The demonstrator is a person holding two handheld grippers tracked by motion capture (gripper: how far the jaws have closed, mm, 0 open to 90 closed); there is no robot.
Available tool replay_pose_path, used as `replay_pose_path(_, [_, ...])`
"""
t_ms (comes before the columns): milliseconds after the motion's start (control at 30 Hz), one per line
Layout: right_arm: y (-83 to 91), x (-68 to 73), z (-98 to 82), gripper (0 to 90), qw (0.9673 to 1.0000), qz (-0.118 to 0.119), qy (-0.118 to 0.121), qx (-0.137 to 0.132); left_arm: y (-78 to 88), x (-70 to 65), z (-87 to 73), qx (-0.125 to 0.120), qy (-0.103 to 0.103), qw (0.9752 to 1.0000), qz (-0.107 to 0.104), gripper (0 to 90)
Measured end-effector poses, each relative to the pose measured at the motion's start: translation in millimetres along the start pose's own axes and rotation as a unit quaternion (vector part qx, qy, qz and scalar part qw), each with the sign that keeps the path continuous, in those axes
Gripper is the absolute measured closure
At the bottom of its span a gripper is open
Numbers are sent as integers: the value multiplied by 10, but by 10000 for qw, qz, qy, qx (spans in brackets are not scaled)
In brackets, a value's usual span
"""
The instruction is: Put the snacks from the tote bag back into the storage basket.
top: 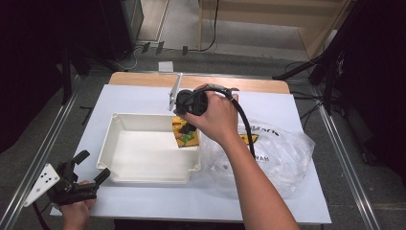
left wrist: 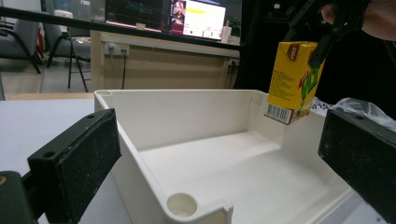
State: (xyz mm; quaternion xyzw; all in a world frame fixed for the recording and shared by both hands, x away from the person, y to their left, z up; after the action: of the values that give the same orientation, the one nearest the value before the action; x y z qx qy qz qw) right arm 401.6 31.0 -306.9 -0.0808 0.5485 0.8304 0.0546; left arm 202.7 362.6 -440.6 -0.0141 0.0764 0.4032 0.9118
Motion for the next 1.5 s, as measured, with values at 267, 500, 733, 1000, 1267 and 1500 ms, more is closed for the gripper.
replay_pose_path(267, [-76,11,-35,541,10000,44,15,-31,3,3,0,1,-3,10000,-4,0])
replay_pose_path(500, [-143,32,-76,541,10000,63,-40,-24,3,5,0,-4,-4,10000,-2,0])
replay_pose_path(733, [-223,42,-108,542,9999,100,9,-68,3,6,1,-6,-4,10000,-5,0])
replay_pose_path(1000, [-313,68,-147,542,9998,190,11,-76,4,6,1,-3,-7,10000,-7,0])
replay_pose_path(1267, [-405,95,-175,542,9998,215,-37,-47,2,5,1,-5,-4,10000,-3,0])
replay_pose_path(1500, [-489,118,-199,542,9997,242,-11,-37,3,5,0,-1,-5,10000,-4,0])
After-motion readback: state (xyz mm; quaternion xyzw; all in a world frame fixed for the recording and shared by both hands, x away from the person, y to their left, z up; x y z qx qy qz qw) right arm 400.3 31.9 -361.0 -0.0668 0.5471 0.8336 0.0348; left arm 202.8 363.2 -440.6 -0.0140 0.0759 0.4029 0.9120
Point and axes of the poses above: each handheld gripper's, and its own axes: y roughly backward along the jaws, z roughly out of its top, x roughly to its left, the point moved 1 cm from there along -y, roughly forward along the jaws, and after that the axes turned 9 degrees about -z, right-handed, at the moved point
